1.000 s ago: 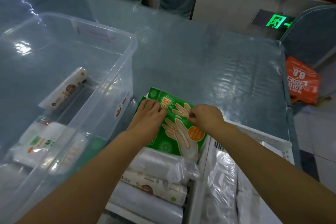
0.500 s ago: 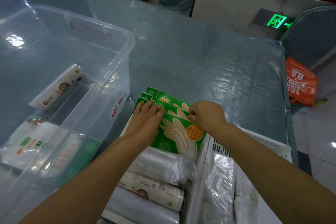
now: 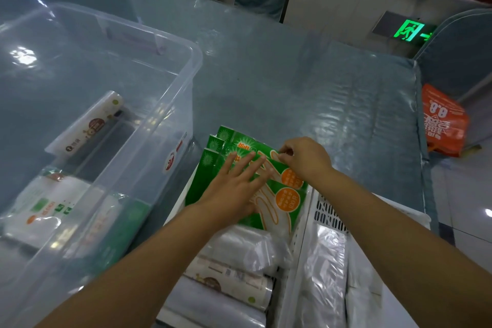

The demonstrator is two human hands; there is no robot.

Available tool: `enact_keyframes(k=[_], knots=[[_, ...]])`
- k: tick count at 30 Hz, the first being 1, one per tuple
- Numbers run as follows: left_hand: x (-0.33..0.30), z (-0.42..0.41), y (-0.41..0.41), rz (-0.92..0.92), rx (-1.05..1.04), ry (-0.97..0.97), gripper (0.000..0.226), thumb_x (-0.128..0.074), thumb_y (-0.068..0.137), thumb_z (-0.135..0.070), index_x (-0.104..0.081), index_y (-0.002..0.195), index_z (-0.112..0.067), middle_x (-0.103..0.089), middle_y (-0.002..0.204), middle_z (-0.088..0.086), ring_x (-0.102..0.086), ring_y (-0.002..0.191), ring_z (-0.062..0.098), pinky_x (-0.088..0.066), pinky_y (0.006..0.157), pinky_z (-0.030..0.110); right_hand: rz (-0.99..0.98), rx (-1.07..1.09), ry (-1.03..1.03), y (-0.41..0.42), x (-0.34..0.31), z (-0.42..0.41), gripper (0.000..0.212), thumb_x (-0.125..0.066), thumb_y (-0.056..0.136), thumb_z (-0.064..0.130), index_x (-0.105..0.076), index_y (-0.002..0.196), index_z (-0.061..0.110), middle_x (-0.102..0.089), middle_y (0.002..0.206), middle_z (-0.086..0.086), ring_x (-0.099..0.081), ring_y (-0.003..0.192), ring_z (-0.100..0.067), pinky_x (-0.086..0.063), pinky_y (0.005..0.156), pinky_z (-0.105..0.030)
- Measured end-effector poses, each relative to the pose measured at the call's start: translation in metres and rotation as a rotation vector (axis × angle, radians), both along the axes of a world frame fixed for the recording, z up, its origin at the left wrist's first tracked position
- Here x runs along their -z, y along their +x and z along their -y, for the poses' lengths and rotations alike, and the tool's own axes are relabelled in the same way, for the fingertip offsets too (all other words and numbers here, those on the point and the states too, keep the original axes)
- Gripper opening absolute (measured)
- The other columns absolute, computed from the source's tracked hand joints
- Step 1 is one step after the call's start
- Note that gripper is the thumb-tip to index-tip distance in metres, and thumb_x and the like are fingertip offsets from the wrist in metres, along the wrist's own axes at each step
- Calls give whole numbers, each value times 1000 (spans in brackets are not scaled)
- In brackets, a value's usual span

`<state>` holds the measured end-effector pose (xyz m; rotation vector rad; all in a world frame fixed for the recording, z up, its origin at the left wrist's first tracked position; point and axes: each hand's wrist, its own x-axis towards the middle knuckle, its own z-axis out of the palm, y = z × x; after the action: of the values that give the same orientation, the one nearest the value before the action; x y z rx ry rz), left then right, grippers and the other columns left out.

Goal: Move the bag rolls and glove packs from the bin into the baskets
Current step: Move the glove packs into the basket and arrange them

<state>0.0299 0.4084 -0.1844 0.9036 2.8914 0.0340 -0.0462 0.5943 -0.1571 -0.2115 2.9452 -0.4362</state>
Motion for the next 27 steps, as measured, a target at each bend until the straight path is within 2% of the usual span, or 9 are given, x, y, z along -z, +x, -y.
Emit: enact_keyframes(k=[4,10,15,19,24,27], knots=[[11,-8,-8,51,-2,-62,87,-28,86,-66,22,140,-19,25,151,9,31,134,24,14,112,51,3,29,-50,-5,0,3,11,-64,83,31,-72,86,24,-71,86,2,-62,76,-15,-49,65,-30],[25,-11,-2,93,-9,-57,84,-24,87,-67,26,135,-19,35,142,9,33,133,25,13,112,52,-76,0,-65,-5,6,7,9,-65,82,27,-72,84,22,-69,85,1,-58,78,-16,-42,67,-28],[25,-5,-7,78,-35,4,82,-25,87,-65,25,136,-22,27,150,6,31,134,22,15,113,49,2,7,-101,-9,8,5,7,-64,83,27,-70,84,23,-66,85,4,-52,73,-10,-38,63,-25],[25,19,-16,-43,-254,113,83,-27,85,-66,20,140,-24,18,152,5,23,138,22,17,112,45,113,103,-168,-6,10,-4,11,-60,86,34,-68,88,27,-62,83,8,-58,74,-11,-39,55,-23],[37,26,-16,140,-283,248,83,-32,88,-60,10,146,-19,12,156,10,22,138,18,16,111,35,97,130,-180,1,15,-8,10,-59,86,31,-68,87,27,-65,86,5,-56,73,-11,-35,52,-19],[32,27,-17,201,-281,329,83,-41,89,-54,6,147,-17,11,157,10,20,138,15,13,109,32,-7,106,-165,7,15,-8,15,-62,84,28,-68,97,23,-65,92,1,-56,86,-16,-40,67,-26]])
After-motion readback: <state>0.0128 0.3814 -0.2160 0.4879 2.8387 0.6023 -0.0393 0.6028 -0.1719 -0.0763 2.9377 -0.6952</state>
